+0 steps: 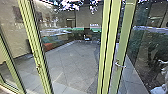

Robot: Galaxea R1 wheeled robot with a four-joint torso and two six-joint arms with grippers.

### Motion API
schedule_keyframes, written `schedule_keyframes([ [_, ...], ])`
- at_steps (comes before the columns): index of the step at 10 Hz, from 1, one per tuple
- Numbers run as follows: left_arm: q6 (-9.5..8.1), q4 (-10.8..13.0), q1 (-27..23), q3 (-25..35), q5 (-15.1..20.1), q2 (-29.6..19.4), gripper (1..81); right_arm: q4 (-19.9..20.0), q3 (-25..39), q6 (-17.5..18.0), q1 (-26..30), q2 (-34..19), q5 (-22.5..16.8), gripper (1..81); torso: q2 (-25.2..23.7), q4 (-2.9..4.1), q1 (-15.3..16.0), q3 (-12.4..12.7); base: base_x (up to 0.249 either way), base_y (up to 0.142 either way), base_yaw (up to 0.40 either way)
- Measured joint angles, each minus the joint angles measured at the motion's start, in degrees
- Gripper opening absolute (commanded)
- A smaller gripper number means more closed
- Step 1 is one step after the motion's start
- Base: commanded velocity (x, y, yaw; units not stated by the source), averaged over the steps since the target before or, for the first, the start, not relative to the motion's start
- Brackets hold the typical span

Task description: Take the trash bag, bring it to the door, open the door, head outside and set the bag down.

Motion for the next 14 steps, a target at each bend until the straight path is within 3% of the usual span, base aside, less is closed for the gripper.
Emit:
schedule_keyframes([
  [5, 0.02, -1.5, 0.0, 0.0, 0.0, -0.1, 1.0, 5.5, -19.2, -4.5, -0.3, 8.5, 3.7, 81.1, 0.0, 0.0, -0.1, 0.0, 0.0, 0.0, 0.0],
  [7, 0.02, -1.6, 0.0, 0.0, 0.0, -0.1, 1.0, 2.9, -21.7, -6.8, -2.3, 9.8, 7.6, 81.1, 0.0, -0.05, -0.1, 0.1, 0.0, 0.0, 0.0],
  [9, 0.02, -1.7, 0.5, 0.0, 0.2, 0.0, 1.0, -1.6, -22.7, -9.5, -5.1, 10.4, 17.2, 81.1, 0.0, -1.33, -0.1, 1.6, 0.0, 0.0, 0.0],
  [10, 0.0, -1.7, 0.4, 0.0, 0.2, -0.1, 1.0, -3.7, -23.1, -9.8, -4.0, 9.8, 20.1, 81.1, 0.0, -1.88, -0.1, 2.1, 0.0, 0.0, 0.0],
  [12, 0.02, -1.7, 0.3, 0.0, 0.2, 0.0, 1.0, -4.4, -24.5, -10.0, -2.7, 8.5, 20.6, 81.1, 0.0, -2.01, -0.1, 2.4, 0.0, 0.0, 0.0],
  [14, 0.02, -1.7, 0.5, 0.0, 0.2, -0.1, 1.0, 0.9, -23.9, -10.4, -1.5, 8.0, 15.9, 81.1, 0.0, -2.01, -0.1, 2.3, 0.0, 0.0, 0.0],
])
